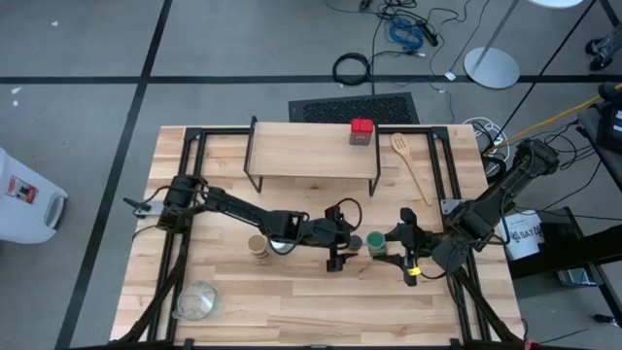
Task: Shelf spices
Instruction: Put the black seasoning bottle in the center of the table and put the green seasoning bottle beside the black seasoning bottle
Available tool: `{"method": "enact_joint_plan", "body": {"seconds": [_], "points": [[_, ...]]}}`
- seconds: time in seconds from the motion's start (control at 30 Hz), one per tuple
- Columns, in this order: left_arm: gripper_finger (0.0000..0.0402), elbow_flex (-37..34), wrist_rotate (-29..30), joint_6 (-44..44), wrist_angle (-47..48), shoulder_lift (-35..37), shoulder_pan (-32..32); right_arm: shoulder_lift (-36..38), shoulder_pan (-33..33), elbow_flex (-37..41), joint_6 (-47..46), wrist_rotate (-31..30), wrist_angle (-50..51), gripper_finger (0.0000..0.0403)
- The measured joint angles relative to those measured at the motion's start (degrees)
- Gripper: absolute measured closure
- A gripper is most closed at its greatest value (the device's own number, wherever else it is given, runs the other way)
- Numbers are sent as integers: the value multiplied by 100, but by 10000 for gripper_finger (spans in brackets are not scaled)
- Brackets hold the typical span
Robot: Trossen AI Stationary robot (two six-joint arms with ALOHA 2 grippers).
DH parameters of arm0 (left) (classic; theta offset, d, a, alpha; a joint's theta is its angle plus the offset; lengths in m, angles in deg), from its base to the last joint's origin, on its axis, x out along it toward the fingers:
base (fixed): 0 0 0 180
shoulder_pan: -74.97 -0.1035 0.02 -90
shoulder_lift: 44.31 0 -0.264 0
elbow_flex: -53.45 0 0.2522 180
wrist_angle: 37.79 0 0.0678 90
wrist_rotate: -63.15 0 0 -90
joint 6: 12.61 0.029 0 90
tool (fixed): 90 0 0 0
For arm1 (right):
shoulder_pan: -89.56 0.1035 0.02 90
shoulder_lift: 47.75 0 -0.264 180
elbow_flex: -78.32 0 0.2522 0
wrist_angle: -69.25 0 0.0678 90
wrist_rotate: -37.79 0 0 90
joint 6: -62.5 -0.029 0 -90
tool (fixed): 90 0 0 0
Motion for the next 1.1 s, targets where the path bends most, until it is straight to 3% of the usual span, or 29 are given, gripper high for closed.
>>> {"method": "enact_joint_plan", "body": {"seconds": [0.27, 0.67, 1.1], "points": [[47, -3, -123, 2, -277, -268, -24, 0, 0, 0, -2, 1, -7, 216], [195, -1, 175, 2, -315, -287, -16, -47, 0, 0, -7, -30, 75, 216], [181, -12, 871, -84, 1813, 687, 170, -715, 2, 0, -27, -174, 6, 214]]}}
